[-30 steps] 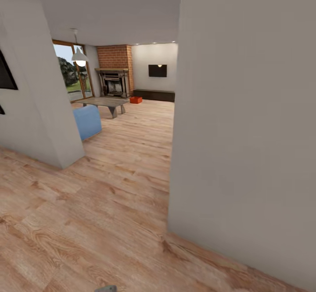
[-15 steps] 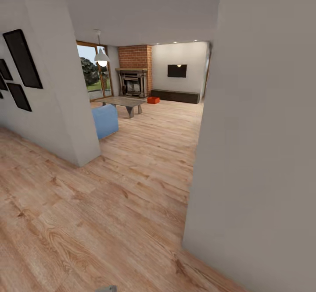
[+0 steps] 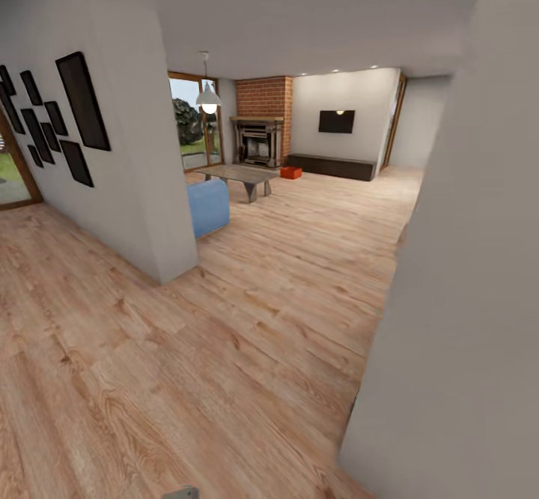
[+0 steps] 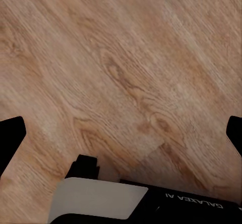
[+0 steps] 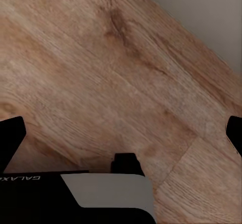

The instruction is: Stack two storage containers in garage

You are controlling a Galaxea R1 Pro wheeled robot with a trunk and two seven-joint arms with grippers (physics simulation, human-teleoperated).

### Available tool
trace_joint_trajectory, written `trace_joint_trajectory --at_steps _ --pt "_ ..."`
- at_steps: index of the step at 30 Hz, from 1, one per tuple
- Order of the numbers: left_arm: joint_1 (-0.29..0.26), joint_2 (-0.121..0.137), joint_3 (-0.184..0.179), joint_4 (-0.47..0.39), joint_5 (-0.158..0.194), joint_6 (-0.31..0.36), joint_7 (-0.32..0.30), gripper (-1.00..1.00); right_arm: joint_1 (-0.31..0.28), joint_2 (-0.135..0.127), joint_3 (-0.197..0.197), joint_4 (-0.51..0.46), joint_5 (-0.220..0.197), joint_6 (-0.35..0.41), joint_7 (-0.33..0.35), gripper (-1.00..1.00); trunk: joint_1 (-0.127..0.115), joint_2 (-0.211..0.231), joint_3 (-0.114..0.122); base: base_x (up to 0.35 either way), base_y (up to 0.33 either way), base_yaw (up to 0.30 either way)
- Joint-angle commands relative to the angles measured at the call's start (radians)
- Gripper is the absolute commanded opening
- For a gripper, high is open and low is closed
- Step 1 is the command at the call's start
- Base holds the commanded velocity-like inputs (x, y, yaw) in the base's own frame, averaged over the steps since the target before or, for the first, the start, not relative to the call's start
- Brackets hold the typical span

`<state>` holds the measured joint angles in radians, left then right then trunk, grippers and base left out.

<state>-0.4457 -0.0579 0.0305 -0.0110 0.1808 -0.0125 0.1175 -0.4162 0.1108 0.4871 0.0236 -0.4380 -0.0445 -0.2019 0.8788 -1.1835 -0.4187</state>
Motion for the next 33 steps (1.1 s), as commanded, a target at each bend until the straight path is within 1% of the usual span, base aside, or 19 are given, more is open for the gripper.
trace_joint_trajectory --at_steps 1,11,18,27,33 --pt "-0.001 0.000 0.003 0.000 0.006 -0.001 0.002 1.00 -0.001 0.001 0.008 0.002 -0.010 -0.005 -0.001 1.00 0.001 -0.001 -0.001 0.336 0.000 0.229" --pt "-0.001 0.000 0.003 0.000 0.005 -0.001 0.002 1.00 -0.001 0.003 0.008 0.002 -0.010 -0.003 -0.001 1.00 0.001 -0.001 -0.001 0.336 0.000 0.192" --pt "-0.001 0.001 0.003 0.000 0.006 -0.002 0.002 1.00 -0.001 0.003 0.008 0.002 -0.010 -0.003 -0.001 1.00 0.001 -0.001 -0.001 0.325 0.000 0.120" --pt "-0.001 0.002 0.003 0.000 0.005 -0.002 0.002 1.00 -0.001 0.003 0.008 0.002 -0.010 -0.003 -0.001 1.00 0.001 -0.001 -0.001 0.067 0.003 0.012" --pt "-0.001 0.001 0.003 0.000 0.006 -0.001 0.002 1.00 -0.001 0.003 0.008 0.002 -0.010 -0.003 -0.001 1.00 0.001 -0.001 -0.001 0.148 0.189 0.000"
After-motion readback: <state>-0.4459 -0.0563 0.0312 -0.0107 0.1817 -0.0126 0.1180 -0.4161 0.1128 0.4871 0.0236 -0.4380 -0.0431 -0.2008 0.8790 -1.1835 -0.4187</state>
